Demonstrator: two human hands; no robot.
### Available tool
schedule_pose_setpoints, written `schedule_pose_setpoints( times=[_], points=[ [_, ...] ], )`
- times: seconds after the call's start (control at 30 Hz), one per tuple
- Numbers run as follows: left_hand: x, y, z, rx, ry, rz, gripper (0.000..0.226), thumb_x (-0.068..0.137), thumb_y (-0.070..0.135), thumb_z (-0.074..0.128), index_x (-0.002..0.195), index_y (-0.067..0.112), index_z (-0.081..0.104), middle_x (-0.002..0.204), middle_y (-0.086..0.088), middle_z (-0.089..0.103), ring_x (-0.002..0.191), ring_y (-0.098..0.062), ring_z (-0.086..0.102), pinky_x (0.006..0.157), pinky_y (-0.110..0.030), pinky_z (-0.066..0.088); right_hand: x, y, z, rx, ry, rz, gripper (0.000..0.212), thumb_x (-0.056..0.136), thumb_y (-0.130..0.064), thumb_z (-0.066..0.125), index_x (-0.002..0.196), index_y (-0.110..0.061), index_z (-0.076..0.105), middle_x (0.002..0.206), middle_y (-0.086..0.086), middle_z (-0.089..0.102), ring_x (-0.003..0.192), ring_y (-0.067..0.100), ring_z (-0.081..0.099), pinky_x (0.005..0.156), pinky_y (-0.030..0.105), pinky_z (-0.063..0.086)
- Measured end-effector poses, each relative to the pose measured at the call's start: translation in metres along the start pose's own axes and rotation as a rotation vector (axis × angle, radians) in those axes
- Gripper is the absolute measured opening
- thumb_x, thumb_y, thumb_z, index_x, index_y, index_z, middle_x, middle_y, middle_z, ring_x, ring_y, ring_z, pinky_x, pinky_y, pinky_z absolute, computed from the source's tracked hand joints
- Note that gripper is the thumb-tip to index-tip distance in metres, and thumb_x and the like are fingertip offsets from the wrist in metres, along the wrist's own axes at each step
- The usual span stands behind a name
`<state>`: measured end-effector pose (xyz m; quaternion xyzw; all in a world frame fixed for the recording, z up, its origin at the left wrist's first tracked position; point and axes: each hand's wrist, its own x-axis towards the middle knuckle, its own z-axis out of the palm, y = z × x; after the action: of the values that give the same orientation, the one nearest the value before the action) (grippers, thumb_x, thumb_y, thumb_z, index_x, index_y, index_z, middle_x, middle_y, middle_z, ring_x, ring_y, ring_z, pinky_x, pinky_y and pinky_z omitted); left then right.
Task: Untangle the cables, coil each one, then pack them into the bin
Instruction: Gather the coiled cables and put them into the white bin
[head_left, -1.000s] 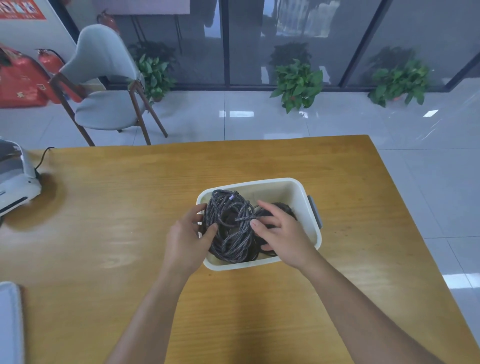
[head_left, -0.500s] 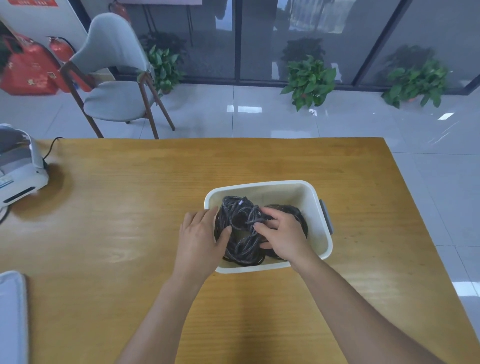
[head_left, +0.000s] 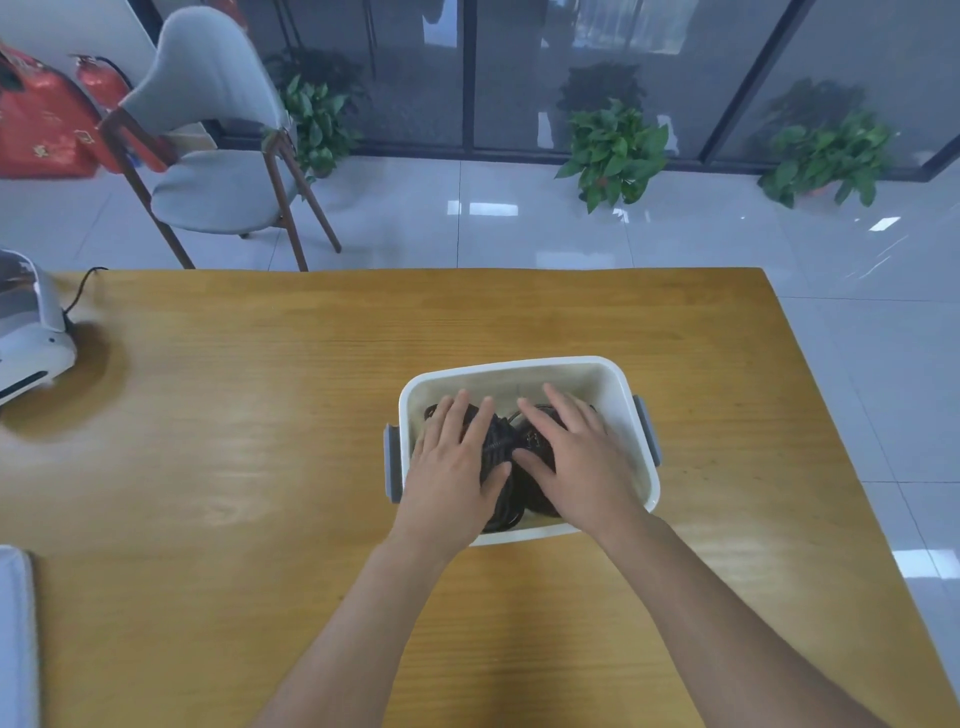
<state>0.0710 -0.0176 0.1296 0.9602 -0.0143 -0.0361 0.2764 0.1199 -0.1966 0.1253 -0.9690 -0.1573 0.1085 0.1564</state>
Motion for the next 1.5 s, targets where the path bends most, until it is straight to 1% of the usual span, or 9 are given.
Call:
schedule_pose_setpoints(
  times=[0.07, 0.17, 0.43, 0.63, 0.7, 0.8, 1.0, 1.17, 1.5],
  points=[
    [0.006, 0.000, 0.007, 0.115, -0.101, -0.021, 0.080, 0.105, 0.046, 0.053, 0.166, 0.027, 0.006, 0.173, -0.008, -0.008, 0.160, -0.027, -0.010, 0.130, -0.043, 0.002, -0.002, 0.013, 0.003, -0.089, -0.167, 0.066, 0.070, 0.105, -0.058, 0.045, 0.164, -0.043, 0.012, 0.175, -0.003, -0.002, 0.161, 0.023, -0.003, 0.129, 0.045, 0.011],
    [0.014, -0.001, 0.010, 0.167, -0.171, -0.057, 0.086, 0.103, 0.048, 0.056, 0.166, 0.028, 0.002, 0.172, -0.006, -0.019, 0.159, -0.025, -0.015, 0.129, -0.042, -0.003, -0.004, 0.020, 0.007, -0.047, -0.231, 0.085, 0.077, 0.104, -0.055, 0.049, 0.165, -0.042, 0.005, 0.174, -0.004, -0.016, 0.160, 0.023, -0.017, 0.130, 0.046, 0.010],
    [0.021, -0.008, 0.018, 0.095, -0.230, -0.083, 0.087, 0.099, 0.046, 0.064, 0.166, 0.026, 0.011, 0.171, -0.003, -0.020, 0.160, -0.022, 0.001, 0.127, -0.038, -0.009, 0.001, 0.018, 0.012, -0.046, -0.317, 0.124, 0.071, 0.107, -0.050, 0.046, 0.164, -0.045, 0.003, 0.171, -0.011, -0.025, 0.157, 0.020, -0.025, 0.121, 0.043, 0.036],
    [0.019, -0.010, 0.018, 0.039, -0.226, -0.090, 0.087, 0.098, 0.044, 0.067, 0.166, 0.026, 0.016, 0.172, -0.002, -0.014, 0.160, -0.022, 0.001, 0.126, -0.036, -0.009, 0.000, 0.018, 0.012, -0.047, -0.305, 0.117, 0.071, 0.106, -0.051, 0.048, 0.164, -0.045, 0.008, 0.173, -0.007, -0.019, 0.159, 0.023, -0.021, 0.126, 0.048, 0.025],
    [0.015, -0.011, 0.014, 0.001, -0.208, -0.086, 0.085, 0.097, 0.044, 0.068, 0.165, 0.026, 0.019, 0.173, -0.001, -0.009, 0.160, -0.024, 0.006, 0.129, -0.038, -0.001, -0.001, 0.016, 0.011, -0.029, -0.276, 0.116, 0.068, 0.106, -0.052, 0.048, 0.164, -0.045, 0.013, 0.174, -0.004, -0.014, 0.159, 0.024, -0.018, 0.127, 0.049, 0.022],
    [-0.002, -0.006, 0.001, -0.028, -0.114, -0.065, 0.077, 0.099, 0.045, 0.065, 0.163, 0.028, 0.025, 0.174, 0.002, 0.002, 0.157, -0.026, 0.020, 0.126, -0.042, 0.024, -0.004, 0.007, 0.004, -0.013, -0.171, 0.083, 0.062, 0.106, -0.054, 0.046, 0.163, -0.042, 0.024, 0.175, 0.000, -0.004, 0.160, 0.026, -0.014, 0.129, 0.049, 0.015],
    [-0.062, -0.028, -0.036, -0.123, 0.202, -0.198, 0.069, 0.100, 0.041, 0.064, 0.160, 0.026, 0.035, 0.172, 0.001, 0.018, 0.153, -0.023, 0.028, 0.122, -0.042, 0.031, -0.012, -0.060, -0.014, 0.192, 0.045, -0.158, 0.055, 0.105, -0.044, 0.054, 0.158, -0.033, 0.041, 0.174, -0.002, 0.015, 0.161, 0.017, 0.002, 0.128, 0.045, 0.014],
    [-0.125, -0.086, -0.060, -0.153, 0.291, -0.362, 0.069, 0.098, 0.045, 0.065, 0.159, 0.026, 0.037, 0.170, -0.001, 0.025, 0.152, -0.026, 0.032, 0.119, -0.046, 0.034, -0.018, -0.136, 0.010, 0.223, -0.041, -0.342, 0.054, 0.105, -0.043, 0.057, 0.157, -0.033, 0.044, 0.172, -0.001, 0.022, 0.160, 0.016, 0.009, 0.129, 0.041, 0.017],
    [-0.258, -0.198, -0.096, -0.181, 0.444, -0.666, 0.067, 0.098, 0.041, 0.068, 0.157, 0.023, 0.042, 0.168, 0.000, 0.029, 0.151, -0.021, 0.034, 0.117, -0.040, 0.035, -0.035, -0.296, 0.094, 0.033, -0.349, -0.563, 0.058, 0.107, -0.050, 0.048, 0.161, -0.040, 0.031, 0.173, -0.007, 0.012, 0.161, 0.017, 0.007, 0.127, 0.043, 0.017]
  ],
)
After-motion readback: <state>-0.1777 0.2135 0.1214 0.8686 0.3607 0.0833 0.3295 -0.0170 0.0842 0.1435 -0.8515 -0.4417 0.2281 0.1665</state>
